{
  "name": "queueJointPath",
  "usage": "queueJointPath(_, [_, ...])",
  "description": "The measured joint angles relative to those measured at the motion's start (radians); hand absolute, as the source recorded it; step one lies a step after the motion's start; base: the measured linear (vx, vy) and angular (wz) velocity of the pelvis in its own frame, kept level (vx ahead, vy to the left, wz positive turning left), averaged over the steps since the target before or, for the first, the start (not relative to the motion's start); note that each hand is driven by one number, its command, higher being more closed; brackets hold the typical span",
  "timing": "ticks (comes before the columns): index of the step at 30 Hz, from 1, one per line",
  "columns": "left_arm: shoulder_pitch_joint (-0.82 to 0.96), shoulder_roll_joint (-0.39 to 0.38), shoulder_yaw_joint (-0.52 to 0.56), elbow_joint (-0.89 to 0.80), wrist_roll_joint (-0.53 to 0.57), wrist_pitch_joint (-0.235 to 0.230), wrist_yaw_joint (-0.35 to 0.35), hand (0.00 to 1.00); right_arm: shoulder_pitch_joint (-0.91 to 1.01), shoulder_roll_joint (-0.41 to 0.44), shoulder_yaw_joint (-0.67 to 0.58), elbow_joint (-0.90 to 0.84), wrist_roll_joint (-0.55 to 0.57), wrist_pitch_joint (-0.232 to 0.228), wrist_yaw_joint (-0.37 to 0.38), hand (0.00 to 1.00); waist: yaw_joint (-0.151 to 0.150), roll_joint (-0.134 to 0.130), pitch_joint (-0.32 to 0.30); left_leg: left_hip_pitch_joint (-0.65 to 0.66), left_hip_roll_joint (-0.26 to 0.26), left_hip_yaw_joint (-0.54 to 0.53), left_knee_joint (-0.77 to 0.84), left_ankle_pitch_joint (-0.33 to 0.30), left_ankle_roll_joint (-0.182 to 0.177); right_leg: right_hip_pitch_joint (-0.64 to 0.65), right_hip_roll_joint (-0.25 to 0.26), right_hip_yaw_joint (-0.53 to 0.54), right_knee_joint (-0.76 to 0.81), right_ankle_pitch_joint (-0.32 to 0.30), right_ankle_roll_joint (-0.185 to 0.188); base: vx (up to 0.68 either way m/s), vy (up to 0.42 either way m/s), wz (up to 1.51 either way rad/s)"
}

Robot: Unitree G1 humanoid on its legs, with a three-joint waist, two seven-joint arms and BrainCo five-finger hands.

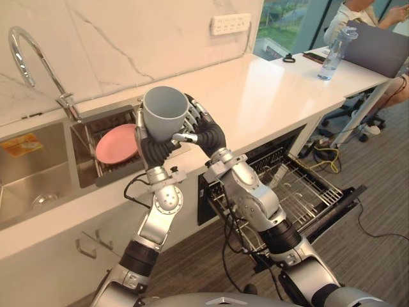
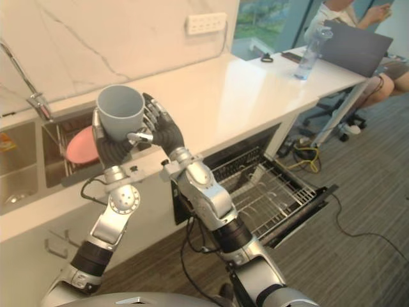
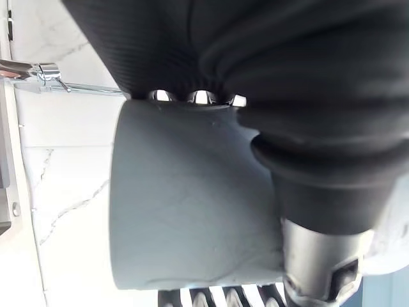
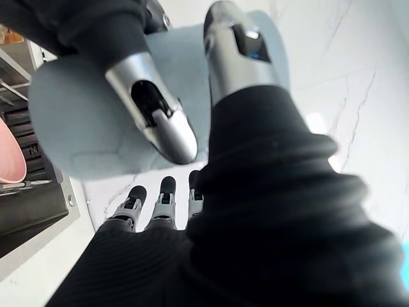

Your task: Walk over to the sink, pick up the cup, carry it to the dishwasher, place the cup inside the dishwasher, then close the dishwasher door

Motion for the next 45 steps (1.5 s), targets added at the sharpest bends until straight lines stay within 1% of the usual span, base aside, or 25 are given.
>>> queueJointPath(2, [-0.006,-0.001,-0.008,0.000,0.007,0.000,-0.003,1.00,-0.016,0.003,0.005,0.002,-0.032,0.020,-0.013,0.00,0.008,0.001,-0.001,-0.005,0.000,-0.008,-0.001,0.006,-0.002,0.000,0.000,-0.007,0.000,0.001,-0.002,-0.01,-0.025,0.10])
queueJointPath(5, [-0.007,0.000,-0.019,0.001,0.019,0.000,-0.004,1.00,-0.024,0.006,0.011,0.005,-0.041,0.030,-0.033,0.00,0.017,0.001,-0.003,-0.007,0.000,-0.010,-0.001,0.008,-0.002,0.001,0.000,-0.009,0.000,0.002,-0.003,0.00,0.000,0.00])
queueJointPath(10, [-0.006,0.000,-0.035,0.008,0.019,0.000,-0.002,1.00,-0.025,0.006,0.013,0.011,-0.069,0.046,-0.042,0.00,0.020,0.006,-0.007,-0.007,0.000,-0.011,-0.001,0.010,-0.002,0.000,-0.001,-0.009,0.000,0.004,-0.005,0.00,0.000,0.00])
queueJointPath(11, [-0.006,0.000,-0.035,0.013,0.019,0.000,-0.001,1.00,-0.030,0.005,0.018,0.012,-0.076,0.056,-0.050,0.00,0.019,0.009,-0.010,-0.007,0.000,-0.011,-0.001,0.011,-0.001,0.000,-0.001,-0.009,0.000,0.005,-0.006,0.00,0.000,0.00])
queueJointPath(14, [-0.009,0.000,-0.024,0.024,0.016,0.000,0.007,1.00,-0.079,0.001,0.043,0.038,-0.078,0.062,-0.072,0.00,0.019,0.015,-0.014,-0.007,0.000,-0.012,-0.002,0.014,-0.001,0.000,-0.001,-0.010,0.000,0.006,-0.007,0.00,0.000,0.00])
queueJointPath(16, [-0.016,0.000,-0.021,0.031,0.016,0.000,0.008,1.00,-0.086,0.001,0.046,0.039,-0.079,0.064,-0.082,0.00,0.022,0.015,-0.015,-0.009,0.000,-0.014,-0.002,0.016,-0.001,0.000,-0.001,-0.010,0.000,0.007,-0.008,-0.01,-0.003,0.02])
queueJointPath(18, [-0.017,0.000,-0.022,0.034,0.016,0.000,0.009,1.00,-0.086,0.001,0.046,0.039,-0.080,0.064,-0.088,0.00,0.032,0.015,-0.015,-0.013,0.000,-0.019,-0.002,0.019,-0.001,0.000,-0.001,-0.014,0.000,0.008,-0.009,-0.02,-0.007,0.07])
queueJointPath(20, [-0.017,0.000,-0.023,0.035,0.015,0.000,0.009,1.00,-0.088,0.003,0.046,0.039,-0.084,0.064,-0.109,0.00,0.036,0.015,-0.015,-0.017,0.000,-0.029,-0.006,0.025,0.000,0.000,-0.001,-0.023,0.000,0.008,-0.010,-0.02,-0.010,0.11])
queueJointPath(22, [-0.017,0.001,-0.023,0.037,0.006,0.000,0.009,1.00,-0.099,0.004,0.047,0.039,-0.114,0.064,-0.123,0.00,0.040,0.015,-0.015,-0.016,0.000,-0.036,-0.025,0.038,-0.002,0.001,-0.001,-0.032,0.000,0.009,-0.011,-0.02,-0.009,0.11])
queueJointPath(26, [-0.017,0.001,-0.023,0.040,-0.013,0.000,0.021,1.00,-0.114,0.022,0.047,0.040,-0.119,0.061,-0.150,0.00,0.044,0.015,-0.015,-0.014,-0.001,-0.038,-0.034,0.047,-0.001,0.000,-0.001,-0.034,-0.001,0.010,-0.013,-0.01,-0.002,0.01])
queueJointPath(32, [-0.017,0.002,-0.026,0.043,-0.023,-0.001,0.028,1.00,-0.114,0.034,0.048,0.042,-0.129,0.050,-0.166,0.00,0.044,0.016,-0.015,-0.014,-0.001,-0.037,-0.035,0.051,-0.003,-0.002,-0.001,-0.034,-0.007,0.011,-0.014,-0.02,-0.002,0.00])
queueJointPath(33, [-0.017,0.002,-0.026,0.043,-0.023,-0.001,0.028,1.00,-0.114,0.034,0.048,0.042,-0.129,0.049,-0.167,1.00,0.044,0.016,-0.015,-0.014,-0.001,-0.037,-0.036,0.052,-0.003,-0.002,-0.001,-0.034,-0.007,0.011,-0.014,0.00,0.000,0.00])
queueJointPath(36, [-0.017,0.002,-0.025,0.045,-0.024,-0.006,0.037,1.00,-0.114,0.037,0.052,0.042,-0.127,0.035,-0.169,1.00,0.044,0.017,-0.017,-0.014,-0.001,-0.037,-0.036,0.052,-0.004,-0.002,-0.001,-0.034,-0.007,0.011,-0.014,0.00,0.000,0.00])
queueJointPath(38, [-0.015,0.002,-0.017,0.057,-0.024,-0.011,0.049,1.00,-0.114,0.048,0.059,0.056,-0.118,0.032,-0.169,1.00,0.044,0.023,-0.021,-0.013,-0.001,-0.037,-0.036,0.052,-0.004,-0.003,-0.001,-0.033,-0.007,0.012,-0.016,0.00,0.000,0.00])
queueJointPath(41, [-0.011,0.003,-0.011,0.074,-0.024,-0.016,0.049,1.00,-0.114,0.057,0.067,0.089,-0.105,0.014,-0.169,1.00,0.046,0.033,-0.027,-0.013,-0.001,-0.037,-0.037,0.052,-0.006,-0.003,-0.001,-0.033,-0.007,0.013,-0.017,0.00,0.000,0.00])
queueJointPath(44, [-0.005,0.002,-0.003,0.075,-0.024,-0.038,0.049,1.00,-0.114,0.062,0.071,0.099,-0.043,-0.001,-0.168,1.00,0.047,0.038,-0.030,-0.013,-0.001,-0.037,-0.037,0.047,-0.011,-0.003,-0.001,-0.033,-0.007,0.014,-0.018,0.00,0.000,0.00])
queueJointPath(45, [-0.005,0.003,0.002,0.075,-0.023,-0.044,0.049,1.00,-0.114,0.072,0.072,0.115,-0.013,-0.018,-0.165,1.00,0.047,0.038,-0.031,-0.013,-0.001,-0.037,-0.037,0.047,-0.012,-0.003,-0.001,-0.033,-0.007,0.014,-0.018,0.00,0.000,0.00])
